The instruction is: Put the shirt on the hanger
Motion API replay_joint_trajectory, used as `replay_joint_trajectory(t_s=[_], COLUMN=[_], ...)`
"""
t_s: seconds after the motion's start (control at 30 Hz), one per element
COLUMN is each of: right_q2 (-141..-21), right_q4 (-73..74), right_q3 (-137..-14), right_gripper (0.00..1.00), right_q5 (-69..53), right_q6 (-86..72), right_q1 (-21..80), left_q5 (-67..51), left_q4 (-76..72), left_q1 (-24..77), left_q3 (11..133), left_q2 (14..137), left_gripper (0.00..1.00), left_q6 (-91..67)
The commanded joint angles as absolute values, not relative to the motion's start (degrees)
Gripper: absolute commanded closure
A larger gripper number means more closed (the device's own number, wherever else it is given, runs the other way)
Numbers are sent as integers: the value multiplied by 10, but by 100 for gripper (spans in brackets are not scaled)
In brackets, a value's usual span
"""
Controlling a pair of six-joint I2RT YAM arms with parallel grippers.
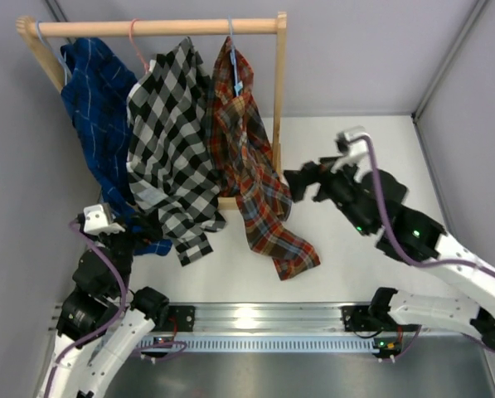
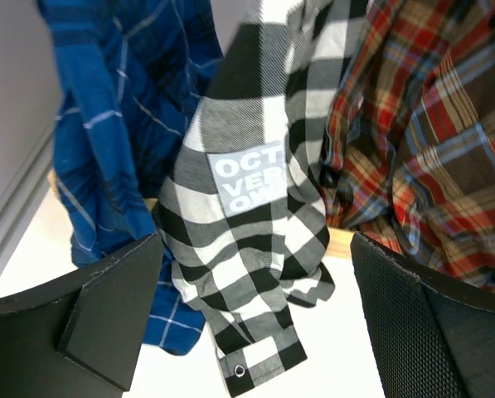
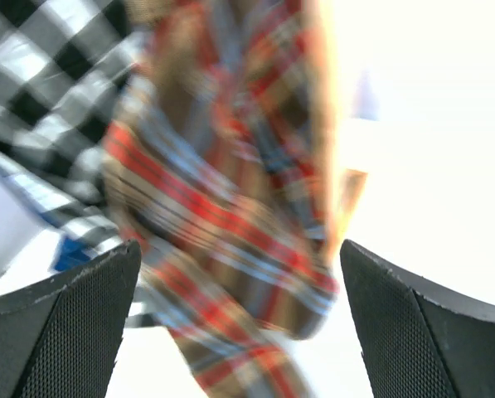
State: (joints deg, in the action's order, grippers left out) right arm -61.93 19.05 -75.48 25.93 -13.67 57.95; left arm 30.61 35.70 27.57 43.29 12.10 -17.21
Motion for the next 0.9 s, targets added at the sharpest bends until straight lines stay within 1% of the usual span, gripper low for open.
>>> replay_joint_trajectory(t_s=[0.0, 0.03, 0.07, 0.1, 0.13, 0.2, 0.3, 0.37, 0.5, 0.63, 0.87], right_q2=[-481, -450, -402, -385, -369, -333, -293, -273, -260, -231, -198], right_q4=[106, 105, 116, 133, 174, 216, 312, 373, 425, 430, 409], right_q3=[-612, -544, -517, -492, -458, -440, -460, -474, -488, -485, -492], right_gripper=[0, 1, 1, 1, 1, 0, 0, 0, 1, 1, 1], right_q5=[354, 379, 411, 495, 531, 584, 582, 570, 570, 610, 598], right_q6=[-77, -79, -81, -89, -95, -109, -154, -176, -185, -195, -153], right_q1=[583, 582, 582, 581, 578, 576, 577, 577, 576, 577, 577], left_q5=[319, 316, 311, 303, 304, 297, 238, 206, 189, 162, 149], left_q4=[334, 336, 335, 334, 331, 317, 308, 308, 316, 318, 318], left_q1=[263, 254, 231, 215, 200, 152, 98, 91, 92, 98, 118], left_q3=[425, 426, 426, 422, 418, 405, 393, 395, 395, 391, 390], left_q2=[109, 117, 120, 124, 131, 136, 136, 128, 111, 95, 102], left_gripper=[2, 2, 2, 2, 2, 2, 2, 2, 2, 2, 2], left_q6=[-169, -168, -166, -165, -158, -149, -134, -130, -123, -115, -115])
